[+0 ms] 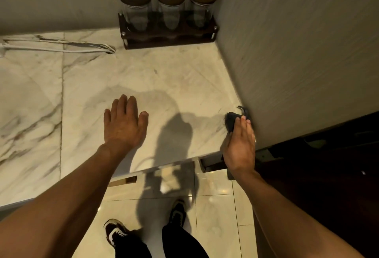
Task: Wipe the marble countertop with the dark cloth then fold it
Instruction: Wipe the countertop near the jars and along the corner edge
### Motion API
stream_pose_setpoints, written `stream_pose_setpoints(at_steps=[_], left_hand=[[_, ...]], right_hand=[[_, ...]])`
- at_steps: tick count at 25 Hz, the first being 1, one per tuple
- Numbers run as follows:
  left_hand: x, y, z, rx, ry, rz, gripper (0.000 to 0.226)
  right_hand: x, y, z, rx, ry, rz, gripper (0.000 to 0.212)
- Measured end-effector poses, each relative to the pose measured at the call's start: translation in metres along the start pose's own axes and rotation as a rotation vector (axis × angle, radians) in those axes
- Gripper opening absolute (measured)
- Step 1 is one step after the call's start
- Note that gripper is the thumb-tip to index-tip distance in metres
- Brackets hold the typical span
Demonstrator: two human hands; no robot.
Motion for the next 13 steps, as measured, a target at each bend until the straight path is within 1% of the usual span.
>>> stream_pose_setpoints(at_steps=[2,3,5,7,9,11,12,13], left_hand=[[-0.010,0.003,0.007,0.002,-0.020,-0.022,0.049],[-0.015,0.004,0.009,-0.013,-0.015,-0.027,0.050],[-0.030,0.006,0.013,-0.078,0.006,-0.033,0.057],[-0.044,0.004,0.019,-0.142,0.021,-0.072,0.063],[-0.056,-0.005,0.027,-0.183,0.050,-0.174,0.065],[-0.071,-0.014,0.038,-0.300,0.034,-0.257,0.059],[-0.078,-0.016,0.044,-0.406,0.070,-0.244,0.057],[-0.085,-0.018,0.048,-0.521,0.140,-0.210,0.058]], right_hand=[[-0.013,-0.007,0.002,0.016,0.002,-0.018,0.053],[-0.020,-0.009,0.004,0.051,0.002,-0.047,0.051],[-0.033,-0.008,0.010,0.150,-0.008,-0.136,0.048],[-0.048,-0.002,0.021,0.298,-0.029,-0.278,0.045],[-0.063,0.007,0.030,0.529,-0.040,-0.462,0.041],[-0.079,0.024,0.030,0.856,0.001,-0.609,0.039],[-0.088,0.036,0.029,1.032,0.039,-0.678,0.038],[-0.096,0.047,0.026,1.185,0.087,-0.744,0.036]])
Point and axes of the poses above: each hand's wrist, its own x-axis towards the middle knuckle, its own z-axis out of the back of the hand, y = z × x, the point moved 5 cm from there along x, towards the middle knuckle, and after that the axes turned 6 degrees about z, right-handed, at the moved point
